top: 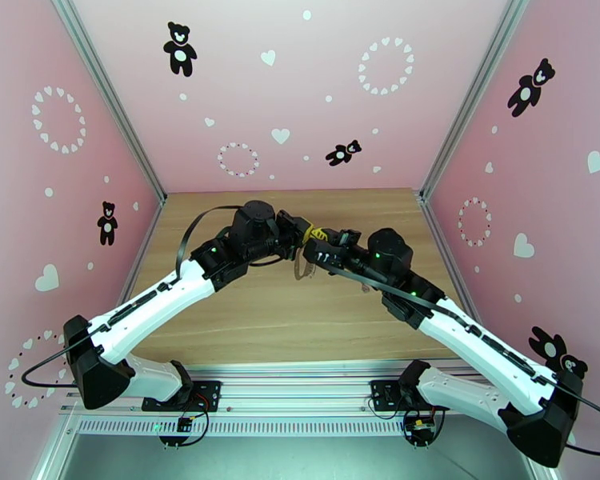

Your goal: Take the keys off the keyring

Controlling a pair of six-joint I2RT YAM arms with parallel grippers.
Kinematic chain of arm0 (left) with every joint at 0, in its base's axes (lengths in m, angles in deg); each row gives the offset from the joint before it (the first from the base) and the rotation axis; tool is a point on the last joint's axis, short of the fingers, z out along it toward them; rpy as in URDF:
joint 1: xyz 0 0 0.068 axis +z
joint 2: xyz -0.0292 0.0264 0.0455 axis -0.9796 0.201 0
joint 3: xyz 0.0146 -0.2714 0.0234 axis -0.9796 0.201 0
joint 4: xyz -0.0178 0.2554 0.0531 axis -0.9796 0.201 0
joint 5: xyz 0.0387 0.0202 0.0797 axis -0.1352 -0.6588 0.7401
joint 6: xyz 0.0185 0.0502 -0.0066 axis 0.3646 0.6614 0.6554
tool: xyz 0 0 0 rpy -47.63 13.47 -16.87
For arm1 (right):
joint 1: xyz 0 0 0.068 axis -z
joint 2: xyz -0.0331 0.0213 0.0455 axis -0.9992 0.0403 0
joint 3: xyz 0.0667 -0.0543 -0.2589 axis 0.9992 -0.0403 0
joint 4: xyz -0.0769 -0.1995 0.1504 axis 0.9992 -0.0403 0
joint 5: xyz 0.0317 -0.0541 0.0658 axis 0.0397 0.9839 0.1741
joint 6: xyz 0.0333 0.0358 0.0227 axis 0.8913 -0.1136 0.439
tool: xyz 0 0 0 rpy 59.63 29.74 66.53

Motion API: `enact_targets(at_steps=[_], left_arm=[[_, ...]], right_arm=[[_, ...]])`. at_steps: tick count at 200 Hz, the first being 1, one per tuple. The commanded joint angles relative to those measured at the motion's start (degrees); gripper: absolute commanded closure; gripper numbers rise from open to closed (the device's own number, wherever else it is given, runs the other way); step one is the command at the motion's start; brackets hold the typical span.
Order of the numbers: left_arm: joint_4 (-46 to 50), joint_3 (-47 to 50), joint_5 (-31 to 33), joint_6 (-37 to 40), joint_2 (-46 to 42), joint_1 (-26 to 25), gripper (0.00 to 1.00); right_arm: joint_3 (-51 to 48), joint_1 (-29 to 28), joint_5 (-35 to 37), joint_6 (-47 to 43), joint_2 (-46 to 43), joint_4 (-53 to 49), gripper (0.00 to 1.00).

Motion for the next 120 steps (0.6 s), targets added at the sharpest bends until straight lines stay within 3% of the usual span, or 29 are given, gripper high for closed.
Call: enact_targets(at_steps=[1,86,120], left_arm=[[0.1,-2.1,-1.5,0.8,0.3,-0.9,1.00],[4.3,-3.6,0.3,3.0,-1.2,-1.0,1.00],[4.6,-3.6,0.1,3.2,-1.5,-0.9,0.88]], right_arm=[[1.9,-0.1,1.8,0.8,0.6,1.4,1.00],[3.9,0.2,2.7,3.0,1.3,-3.4,1.00],[5.3,1.0,2.1,4.9,1.6,-5.1,1.00]])
